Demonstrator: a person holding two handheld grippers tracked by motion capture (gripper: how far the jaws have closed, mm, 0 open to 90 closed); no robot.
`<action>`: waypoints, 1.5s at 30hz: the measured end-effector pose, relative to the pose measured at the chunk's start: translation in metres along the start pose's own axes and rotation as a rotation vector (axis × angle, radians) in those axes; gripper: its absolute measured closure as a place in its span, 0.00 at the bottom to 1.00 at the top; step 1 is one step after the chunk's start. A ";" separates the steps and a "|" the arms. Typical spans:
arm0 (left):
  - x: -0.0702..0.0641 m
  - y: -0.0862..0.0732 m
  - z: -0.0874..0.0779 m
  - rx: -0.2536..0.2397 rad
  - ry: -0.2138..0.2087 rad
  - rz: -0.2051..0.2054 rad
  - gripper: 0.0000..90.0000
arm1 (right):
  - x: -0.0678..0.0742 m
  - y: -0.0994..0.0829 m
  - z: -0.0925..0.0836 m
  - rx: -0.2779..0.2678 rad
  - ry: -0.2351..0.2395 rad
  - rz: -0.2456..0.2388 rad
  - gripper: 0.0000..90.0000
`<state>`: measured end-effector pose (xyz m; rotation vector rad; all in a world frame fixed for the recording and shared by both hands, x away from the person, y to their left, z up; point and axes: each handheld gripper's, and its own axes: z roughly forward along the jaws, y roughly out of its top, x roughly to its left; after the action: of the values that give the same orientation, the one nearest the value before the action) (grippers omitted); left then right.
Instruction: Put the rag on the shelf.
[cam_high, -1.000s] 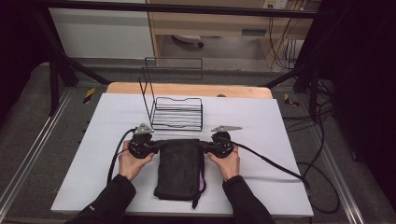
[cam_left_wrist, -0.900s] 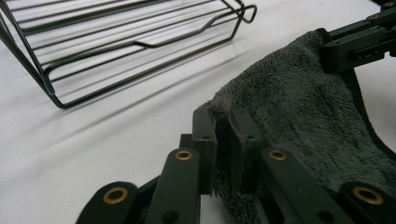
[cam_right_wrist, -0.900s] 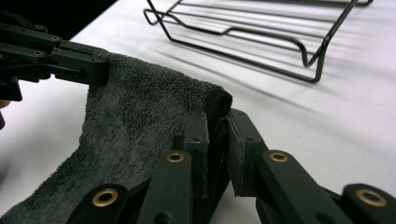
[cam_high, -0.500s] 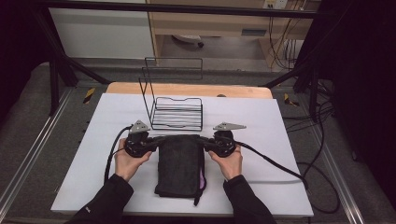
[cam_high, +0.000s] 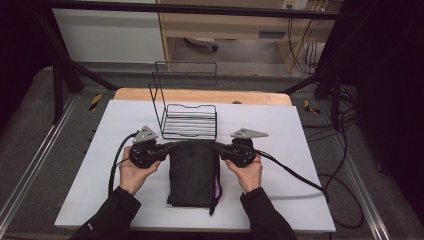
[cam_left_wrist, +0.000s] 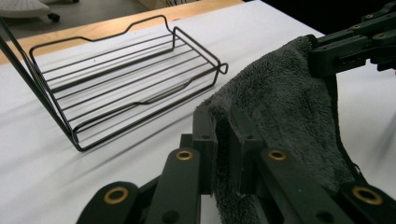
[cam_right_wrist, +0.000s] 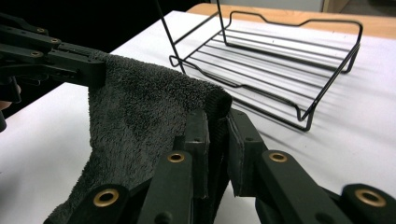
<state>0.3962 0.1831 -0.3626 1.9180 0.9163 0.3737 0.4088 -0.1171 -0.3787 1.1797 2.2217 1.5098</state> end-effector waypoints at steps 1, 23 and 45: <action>-0.001 0.001 -0.001 -0.004 0.000 0.003 0.91 | 0.000 0.001 -0.001 -0.006 -0.001 -0.007 0.89; -0.016 0.016 -0.026 -0.116 0.000 0.040 0.91 | 0.014 0.018 -0.027 -0.116 -0.011 -0.064 0.90; -0.025 0.035 -0.045 -0.215 0.013 0.065 0.91 | 0.030 0.039 -0.052 -0.208 -0.026 -0.145 0.90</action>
<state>0.3683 0.1836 -0.3066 1.7522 0.7899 0.5034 0.3787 -0.1259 -0.3143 0.9497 2.0262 1.6102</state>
